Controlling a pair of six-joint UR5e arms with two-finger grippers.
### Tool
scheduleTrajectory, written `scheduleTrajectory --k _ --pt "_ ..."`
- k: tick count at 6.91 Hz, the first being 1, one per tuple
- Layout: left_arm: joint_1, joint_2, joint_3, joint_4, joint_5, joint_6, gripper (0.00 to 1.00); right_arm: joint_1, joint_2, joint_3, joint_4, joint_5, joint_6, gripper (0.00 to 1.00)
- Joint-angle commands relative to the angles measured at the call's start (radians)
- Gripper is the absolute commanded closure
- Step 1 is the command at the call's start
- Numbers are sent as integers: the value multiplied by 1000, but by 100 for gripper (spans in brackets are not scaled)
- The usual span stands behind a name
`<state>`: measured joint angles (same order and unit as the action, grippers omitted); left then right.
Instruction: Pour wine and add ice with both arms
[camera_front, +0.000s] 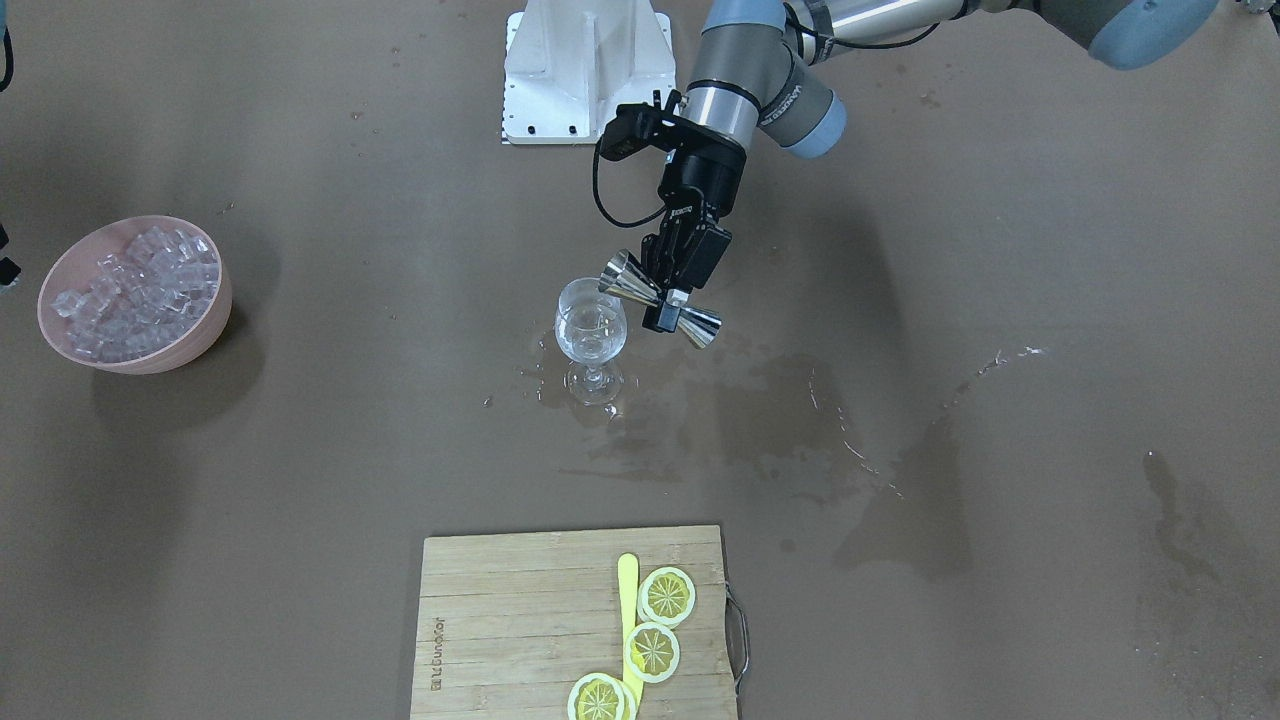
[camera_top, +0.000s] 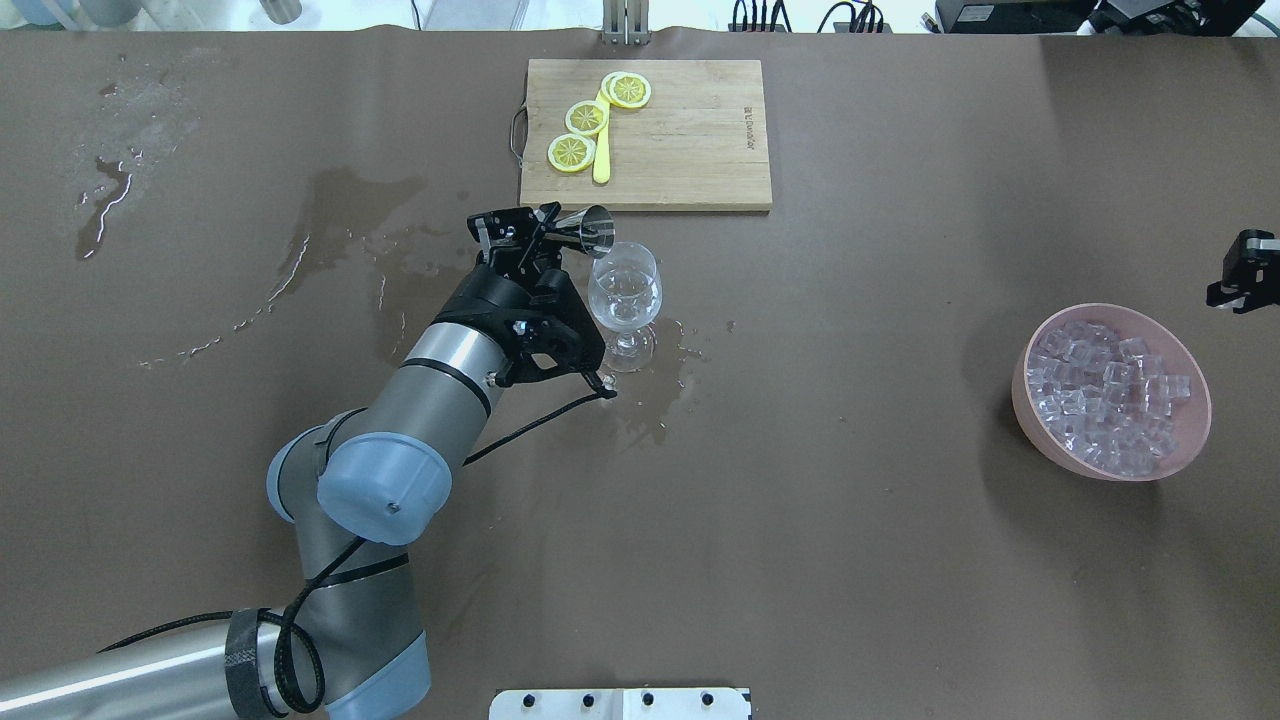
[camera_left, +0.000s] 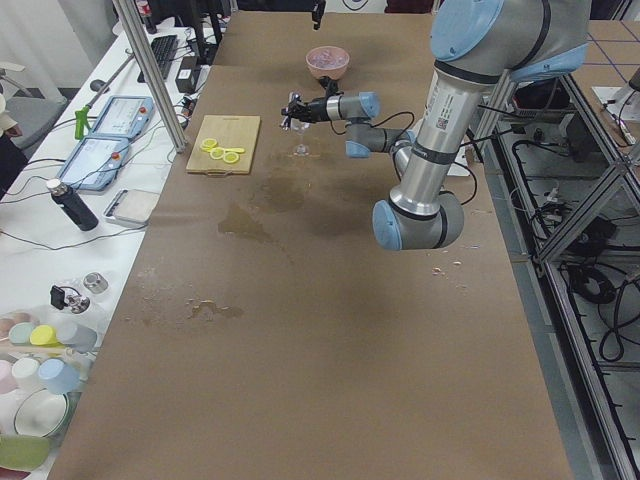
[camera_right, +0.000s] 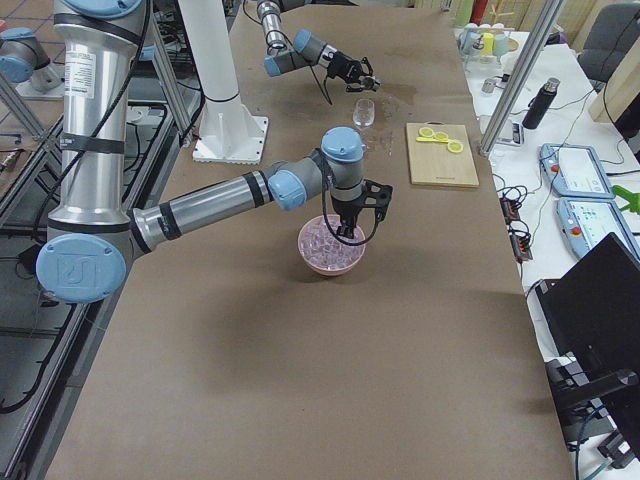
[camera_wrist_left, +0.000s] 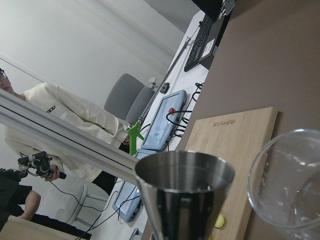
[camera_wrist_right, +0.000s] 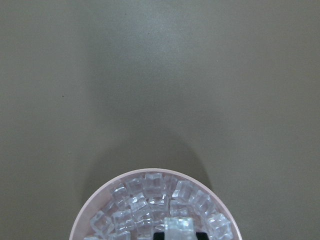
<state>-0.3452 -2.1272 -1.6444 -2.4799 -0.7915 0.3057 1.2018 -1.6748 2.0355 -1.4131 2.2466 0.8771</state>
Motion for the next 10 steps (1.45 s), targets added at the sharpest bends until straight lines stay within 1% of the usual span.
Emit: scheduleTrajectory --k 1,2,3,5,10 --pt "6 1 -2 32 34 16 100 -1 1 -3 -1 -7 -1 88" --pt "8 -8 -3 32 35 83 100 -1 1 -3 -1 -9 -1 88" --pt "6 -8 -3 33 37 88 100 -1 1 -4 -1 -10 -1 88" --pt "8 -28 -8 93 64 116 100 -1 1 -4 -3 -10 -1 88" --pt "6 -40 -5 124 67 171 100 -1 0 -1 -3 -10 -1 88"
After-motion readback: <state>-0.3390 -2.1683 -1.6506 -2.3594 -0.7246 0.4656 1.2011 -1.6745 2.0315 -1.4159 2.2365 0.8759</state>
